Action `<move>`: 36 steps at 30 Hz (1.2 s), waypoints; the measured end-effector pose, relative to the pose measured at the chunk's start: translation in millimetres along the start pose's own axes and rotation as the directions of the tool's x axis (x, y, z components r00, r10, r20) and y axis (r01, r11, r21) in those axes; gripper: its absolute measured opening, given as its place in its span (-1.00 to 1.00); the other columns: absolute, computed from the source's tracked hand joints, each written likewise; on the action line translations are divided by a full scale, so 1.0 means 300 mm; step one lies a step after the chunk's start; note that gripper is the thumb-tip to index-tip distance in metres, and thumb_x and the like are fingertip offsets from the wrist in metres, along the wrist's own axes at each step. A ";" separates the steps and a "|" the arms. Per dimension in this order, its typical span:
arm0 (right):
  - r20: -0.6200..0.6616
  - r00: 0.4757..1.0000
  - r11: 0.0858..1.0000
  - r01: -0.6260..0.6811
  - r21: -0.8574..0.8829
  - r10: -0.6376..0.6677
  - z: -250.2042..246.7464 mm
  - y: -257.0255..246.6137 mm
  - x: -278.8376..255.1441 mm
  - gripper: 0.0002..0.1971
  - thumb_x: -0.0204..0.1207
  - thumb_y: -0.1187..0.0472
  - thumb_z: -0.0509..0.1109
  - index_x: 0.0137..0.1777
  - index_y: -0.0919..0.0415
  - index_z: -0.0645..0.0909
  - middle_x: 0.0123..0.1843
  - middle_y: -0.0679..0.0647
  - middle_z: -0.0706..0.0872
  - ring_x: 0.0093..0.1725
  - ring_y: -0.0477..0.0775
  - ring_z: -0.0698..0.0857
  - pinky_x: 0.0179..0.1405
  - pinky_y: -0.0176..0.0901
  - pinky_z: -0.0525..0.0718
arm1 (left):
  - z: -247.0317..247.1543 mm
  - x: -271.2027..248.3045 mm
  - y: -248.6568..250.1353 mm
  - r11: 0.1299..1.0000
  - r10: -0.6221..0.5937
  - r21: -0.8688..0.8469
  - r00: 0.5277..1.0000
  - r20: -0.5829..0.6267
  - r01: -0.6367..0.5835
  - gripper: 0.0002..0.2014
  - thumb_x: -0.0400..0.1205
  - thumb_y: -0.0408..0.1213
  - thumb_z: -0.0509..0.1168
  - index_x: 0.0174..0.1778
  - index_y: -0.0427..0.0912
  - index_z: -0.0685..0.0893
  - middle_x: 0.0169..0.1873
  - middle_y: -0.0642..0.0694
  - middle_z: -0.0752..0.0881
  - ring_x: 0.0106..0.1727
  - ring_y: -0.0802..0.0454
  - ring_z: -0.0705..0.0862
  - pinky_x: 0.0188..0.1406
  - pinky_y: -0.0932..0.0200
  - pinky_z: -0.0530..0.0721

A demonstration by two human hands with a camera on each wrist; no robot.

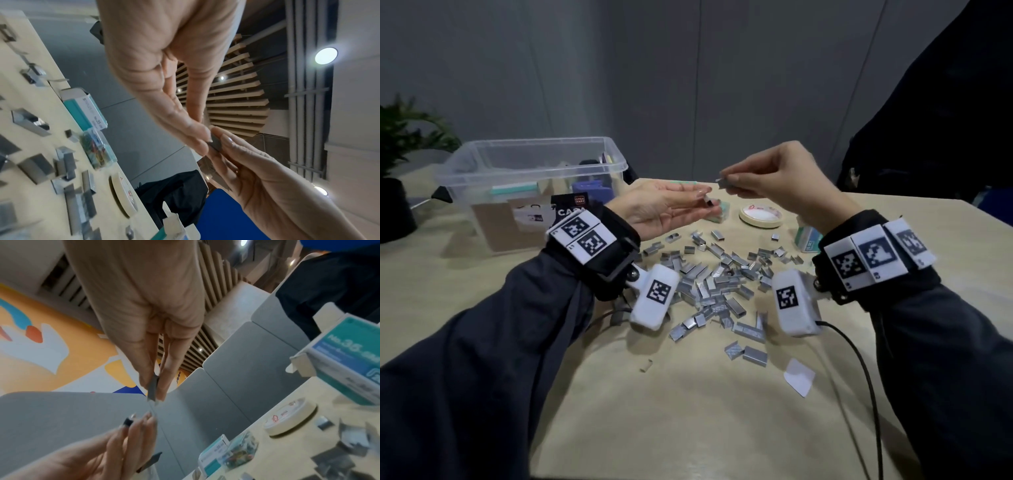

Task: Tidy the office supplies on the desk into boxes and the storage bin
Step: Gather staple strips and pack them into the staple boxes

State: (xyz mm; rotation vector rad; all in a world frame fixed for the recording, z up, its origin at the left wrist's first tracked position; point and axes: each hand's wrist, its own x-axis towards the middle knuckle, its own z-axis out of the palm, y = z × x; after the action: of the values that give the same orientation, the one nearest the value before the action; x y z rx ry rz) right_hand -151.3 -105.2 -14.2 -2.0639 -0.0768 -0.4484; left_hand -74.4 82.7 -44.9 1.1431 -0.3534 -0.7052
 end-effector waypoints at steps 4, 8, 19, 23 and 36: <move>-0.038 0.999 1.000 0.000 -0.022 -0.001 0.018 -0.002 -0.005 -0.86 0.46 0.31 0.59 0.01 0.24 0.84 -0.15 0.12 0.87 -0.04 0.07 0.85 0.02 -0.18 0.80 | 0.010 -0.004 -0.002 0.998 0.034 -0.060 0.999 -0.024 -0.036 -0.62 0.56 -0.51 0.30 0.30 -0.55 0.56 0.06 -0.42 0.73 0.00 -0.21 0.81 -0.08 0.18 0.80; -0.051 0.999 0.984 -0.020 -0.175 0.012 0.026 -0.003 -0.007 -0.93 0.44 0.29 0.59 -0.10 0.19 0.85 -0.22 0.11 0.85 -0.14 -0.04 0.84 -0.14 -0.23 0.82 | 0.005 0.001 -0.007 0.994 0.077 -0.074 0.992 -0.102 -0.084 -0.60 0.50 -0.48 0.38 0.24 -0.56 0.59 -0.02 -0.41 0.76 -0.11 -0.13 0.83 -0.21 0.22 0.80; -0.031 0.999 0.976 -0.022 -0.217 0.016 0.072 -0.015 -0.017 -0.89 0.54 0.19 0.51 -0.01 0.18 0.84 -0.21 0.06 0.85 -0.13 -0.07 0.83 -0.19 -0.30 0.80 | 0.014 0.001 -0.032 0.972 0.237 0.052 0.939 -0.248 -0.231 -0.88 0.51 -0.57 0.40 -0.06 -0.52 0.71 -0.24 -0.33 0.80 -0.28 -0.06 0.82 -0.16 0.23 0.80; -0.084 0.996 0.980 -0.003 -0.198 -0.014 0.083 -0.016 -0.012 -0.86 0.45 0.13 0.60 -0.05 0.16 0.84 -0.24 0.04 0.84 -0.14 -0.04 0.83 -0.11 -0.13 0.83 | 0.016 -0.015 -0.029 0.961 0.277 0.094 0.931 -0.239 -0.261 -0.83 0.50 -0.56 0.41 -0.02 -0.52 0.71 -0.15 -0.36 0.79 -0.20 -0.10 0.82 -0.16 0.23 0.80; 0.116 0.991 0.993 -0.075 0.095 0.064 0.115 -0.007 0.010 -0.71 0.45 0.11 0.59 0.03 0.32 0.81 -0.13 0.18 0.86 -0.11 0.03 0.85 -0.16 -0.25 0.78 | -0.039 -0.051 0.020 0.958 0.251 0.190 0.951 -0.179 -0.217 -0.58 0.32 -0.52 0.50 0.11 -0.48 0.67 -0.12 -0.31 0.81 -0.07 -0.10 0.83 -0.15 0.28 0.76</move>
State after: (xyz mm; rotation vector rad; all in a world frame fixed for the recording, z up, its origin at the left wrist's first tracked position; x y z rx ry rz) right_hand -139.2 -75.3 -27.0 -1.9860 -0.0925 -0.2796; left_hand -76.6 102.6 -42.7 1.2958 -0.3751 -0.3510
